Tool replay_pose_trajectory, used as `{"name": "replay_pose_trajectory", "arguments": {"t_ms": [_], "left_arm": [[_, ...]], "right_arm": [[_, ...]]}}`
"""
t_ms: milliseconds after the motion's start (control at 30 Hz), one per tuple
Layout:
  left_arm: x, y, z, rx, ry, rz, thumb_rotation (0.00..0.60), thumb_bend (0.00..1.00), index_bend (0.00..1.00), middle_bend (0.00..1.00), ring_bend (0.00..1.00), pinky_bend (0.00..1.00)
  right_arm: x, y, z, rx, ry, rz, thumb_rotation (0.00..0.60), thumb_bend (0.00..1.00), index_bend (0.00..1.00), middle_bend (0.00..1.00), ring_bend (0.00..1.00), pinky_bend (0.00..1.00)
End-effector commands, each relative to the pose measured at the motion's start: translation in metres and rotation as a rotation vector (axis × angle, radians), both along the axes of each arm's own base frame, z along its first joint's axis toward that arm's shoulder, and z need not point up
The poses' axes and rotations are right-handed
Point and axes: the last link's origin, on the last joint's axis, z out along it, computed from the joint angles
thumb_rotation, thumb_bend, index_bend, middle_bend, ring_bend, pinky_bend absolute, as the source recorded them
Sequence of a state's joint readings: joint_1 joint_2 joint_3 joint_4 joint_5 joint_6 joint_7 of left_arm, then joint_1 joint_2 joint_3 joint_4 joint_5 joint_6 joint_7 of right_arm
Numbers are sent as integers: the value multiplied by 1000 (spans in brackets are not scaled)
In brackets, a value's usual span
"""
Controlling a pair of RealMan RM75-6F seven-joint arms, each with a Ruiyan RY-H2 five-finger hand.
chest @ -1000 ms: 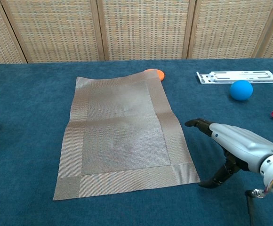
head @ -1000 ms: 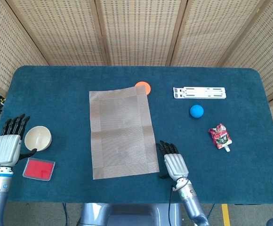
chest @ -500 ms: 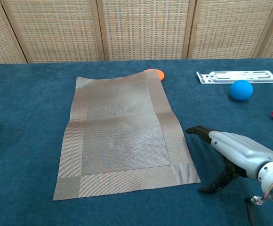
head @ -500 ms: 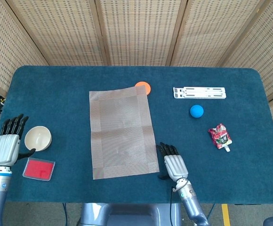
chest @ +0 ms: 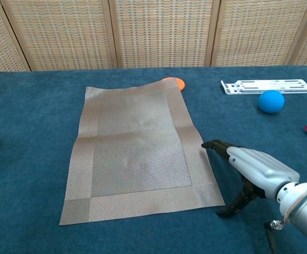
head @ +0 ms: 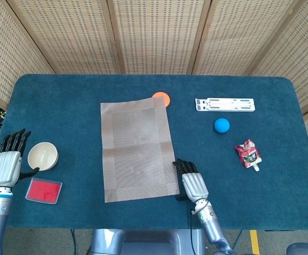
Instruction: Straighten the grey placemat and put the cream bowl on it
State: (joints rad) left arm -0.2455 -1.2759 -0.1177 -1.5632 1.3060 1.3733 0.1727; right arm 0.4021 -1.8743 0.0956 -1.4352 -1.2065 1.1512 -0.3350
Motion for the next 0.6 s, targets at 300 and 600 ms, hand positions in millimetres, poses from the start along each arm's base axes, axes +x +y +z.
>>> {"name": "replay_pose_trajectory", "arguments": {"t_ms": [300,600], "left_arm": [[1,0,0,-4,-10,-3,600,0,0,0,0,0],[0,1,-1,-14,-20,3,600,0,0,0,0,0]], "right_arm": [[9,0,2,-63,-165,78,600,301,0,0,0,0],[11,0,3,-85,-278,61,600,332,407,9,0,0]]}}
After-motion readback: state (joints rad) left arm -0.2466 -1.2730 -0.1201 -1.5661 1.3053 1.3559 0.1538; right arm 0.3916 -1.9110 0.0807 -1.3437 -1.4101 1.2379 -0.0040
